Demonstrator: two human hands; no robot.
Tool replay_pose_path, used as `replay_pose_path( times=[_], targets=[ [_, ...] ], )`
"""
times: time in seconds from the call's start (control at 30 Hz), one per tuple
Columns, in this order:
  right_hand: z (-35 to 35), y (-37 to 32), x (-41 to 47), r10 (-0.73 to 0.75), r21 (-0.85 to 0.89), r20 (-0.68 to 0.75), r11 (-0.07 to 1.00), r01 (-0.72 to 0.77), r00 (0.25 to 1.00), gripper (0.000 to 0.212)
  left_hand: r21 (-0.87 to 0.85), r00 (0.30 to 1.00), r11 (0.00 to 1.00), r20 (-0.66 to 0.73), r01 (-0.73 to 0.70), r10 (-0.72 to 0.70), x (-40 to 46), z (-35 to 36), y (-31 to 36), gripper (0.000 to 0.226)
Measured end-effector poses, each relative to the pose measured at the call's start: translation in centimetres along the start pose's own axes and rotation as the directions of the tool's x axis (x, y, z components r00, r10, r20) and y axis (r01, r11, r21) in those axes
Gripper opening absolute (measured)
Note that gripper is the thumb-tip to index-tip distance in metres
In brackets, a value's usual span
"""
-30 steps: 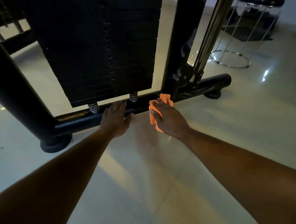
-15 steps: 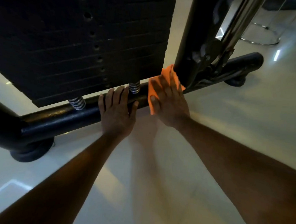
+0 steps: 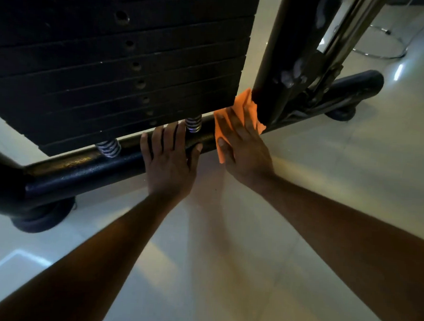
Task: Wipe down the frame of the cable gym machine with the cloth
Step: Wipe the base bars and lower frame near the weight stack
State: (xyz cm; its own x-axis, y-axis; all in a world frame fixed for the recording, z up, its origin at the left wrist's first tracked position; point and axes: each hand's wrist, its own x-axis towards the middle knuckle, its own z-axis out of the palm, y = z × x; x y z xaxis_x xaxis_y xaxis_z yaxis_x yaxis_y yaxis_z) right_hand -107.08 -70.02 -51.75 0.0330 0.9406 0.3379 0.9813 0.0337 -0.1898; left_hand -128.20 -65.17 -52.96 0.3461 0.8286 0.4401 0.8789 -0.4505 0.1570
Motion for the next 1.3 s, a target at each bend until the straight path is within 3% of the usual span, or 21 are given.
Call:
replay_pose_path(
  times=[0.1,0.23,0.4,0.53,0.63,0.73,0.9,1.0,1.13,1.3],
  targets=[
    [-1.5,0.5,0.0,-0.002,0.050,0.093,0.999,-0.003,0.996,0.060,0.008,0.998,1.000,0.064,0.005,-0.005,-0.4,-0.6,0.6,0.071],
    [-3.7,1.6,-0.9,-0.024,0.089,0.099,0.996,0.016,0.995,0.046,-0.044,0.984,0.999,0.178,0.023,-0.015,-2.3,-2.6,3.1,0.077],
    [-7.0,2.0,-2.8,0.030,0.147,0.155,0.988,-0.053,0.987,0.051,-0.234,0.952,0.971,0.283,-0.048,0.115,-3.9,-4.9,5.5,0.069],
    [-8.0,4.8,-5.7,0.058,0.143,0.120,0.987,-0.076,0.991,0.048,-0.348,0.953,0.933,0.242,-0.091,0.183,-1.2,-4.6,7.8,0.063],
    [-8.3,8.0,-7.4,0.176,0.150,0.021,0.973,-0.177,0.984,0.044,-0.393,0.965,0.916,0.198,-0.084,0.174,1.9,-3.5,10.1,0.062],
    [-8.8,10.3,-7.3,0.229,0.134,-0.041,0.966,-0.221,0.973,0.045,-0.395,0.973,0.913,0.150,-0.103,0.175,4.8,-1.6,11.7,0.060],
    [-8.7,12.2,-4.7,0.281,0.166,-0.051,0.949,-0.269,0.958,0.048,-0.312,0.964,0.946,0.209,-0.091,0.162,8.1,2.1,14.1,0.071],
    [-7.0,13.7,-3.0,0.303,0.163,-0.030,0.942,-0.294,0.952,0.052,-0.203,0.970,0.979,0.234,-0.022,0.070,8.7,3.9,15.3,0.081],
    [-3.7,12.6,-1.4,0.293,0.179,-0.035,0.942,-0.282,0.955,0.061,-0.124,0.993,0.992,0.104,-0.037,0.051,8.2,5.5,15.5,0.075],
    [-1.8,14.9,-1.0,0.233,-0.016,0.012,0.972,-0.233,0.972,0.074,-0.076,0.991,0.996,0.128,-0.038,0.048,8.3,5.4,15.7,0.074]
  ],
)
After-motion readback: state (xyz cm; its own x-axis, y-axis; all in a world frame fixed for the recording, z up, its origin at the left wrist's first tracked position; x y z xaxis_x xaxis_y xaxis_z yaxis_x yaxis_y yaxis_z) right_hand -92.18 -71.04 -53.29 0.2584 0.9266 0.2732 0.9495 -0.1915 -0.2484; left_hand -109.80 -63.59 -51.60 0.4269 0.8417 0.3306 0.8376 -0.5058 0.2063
